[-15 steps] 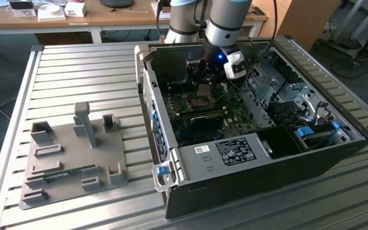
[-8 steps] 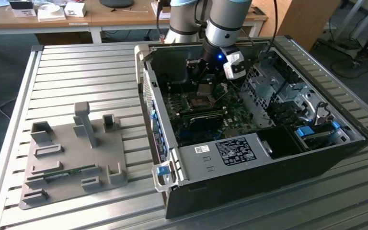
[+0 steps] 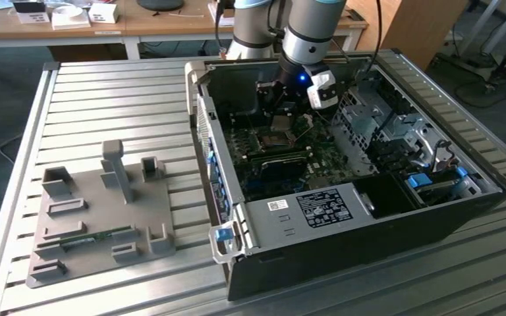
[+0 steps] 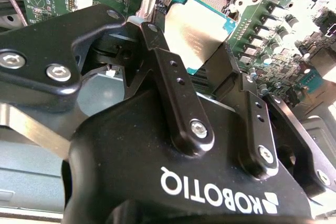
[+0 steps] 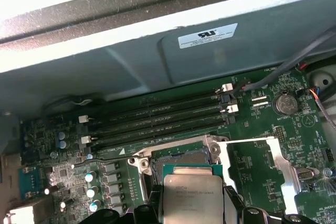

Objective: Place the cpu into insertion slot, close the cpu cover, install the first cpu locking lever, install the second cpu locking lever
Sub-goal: 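Place the cpu into insertion slot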

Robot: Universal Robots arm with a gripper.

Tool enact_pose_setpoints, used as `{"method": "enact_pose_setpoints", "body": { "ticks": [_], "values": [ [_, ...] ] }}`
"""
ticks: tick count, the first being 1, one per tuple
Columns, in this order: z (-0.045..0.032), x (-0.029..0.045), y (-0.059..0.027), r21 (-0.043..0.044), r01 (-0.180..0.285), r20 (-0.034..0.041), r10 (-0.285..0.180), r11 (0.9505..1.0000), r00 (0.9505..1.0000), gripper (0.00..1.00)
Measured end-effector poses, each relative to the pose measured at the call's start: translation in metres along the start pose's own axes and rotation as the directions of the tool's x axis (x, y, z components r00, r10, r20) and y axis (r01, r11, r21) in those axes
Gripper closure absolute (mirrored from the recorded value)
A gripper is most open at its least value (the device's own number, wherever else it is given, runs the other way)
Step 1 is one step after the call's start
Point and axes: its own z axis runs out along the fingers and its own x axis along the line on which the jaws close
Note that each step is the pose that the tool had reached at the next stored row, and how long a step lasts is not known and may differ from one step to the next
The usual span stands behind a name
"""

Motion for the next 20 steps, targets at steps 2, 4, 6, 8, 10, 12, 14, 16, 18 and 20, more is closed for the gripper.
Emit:
{"method": "enact_pose_setpoints", "body": {
  "ticks": [2,4,6,8,10,12,14,16,18,20],
  "values": [
    [0.0001,0.0000,0.0000,-0.0003,-0.021,0.0020,0.021,0.9998,0.9998,0.46],
    [0.0002,0.0000,-0.0001,-0.0010,-0.057,0.0057,0.057,0.9984,0.9984,0.46],
    [0.0004,0.0000,-0.0001,-0.0020,-0.092,0.0094,0.092,0.9957,0.9957,0.46],
    [0.0006,0.0000,-0.0001,-0.0031,-0.128,0.0130,0.128,0.9918,0.9917,0.46],
    [0.0007,0.0000,-0.0001,-0.0044,-0.163,0.0165,0.163,0.9866,0.9865,0.46],
    [0.0009,0.0000,-0.0001,-0.0059,-0.200,0.0202,0.200,0.9798,0.9796,0.46],
    [0.0009,0.0000,-0.0001,-0.0066,-0.215,0.0216,0.215,0.9766,0.9763,0.46],
    [0.0009,0.0000,-0.0001,-0.0066,-0.216,0.0217,0.216,0.9765,0.9762,0.46],
    [0.0009,0.0000,-0.0001,-0.0065,-0.216,0.0218,0.216,0.9764,0.9761,0.46],
    [0.0009,0.0000,-0.0001,-0.0069,-0.225,0.0227,0.226,0.9742,0.9740,0.46]
  ]
}}
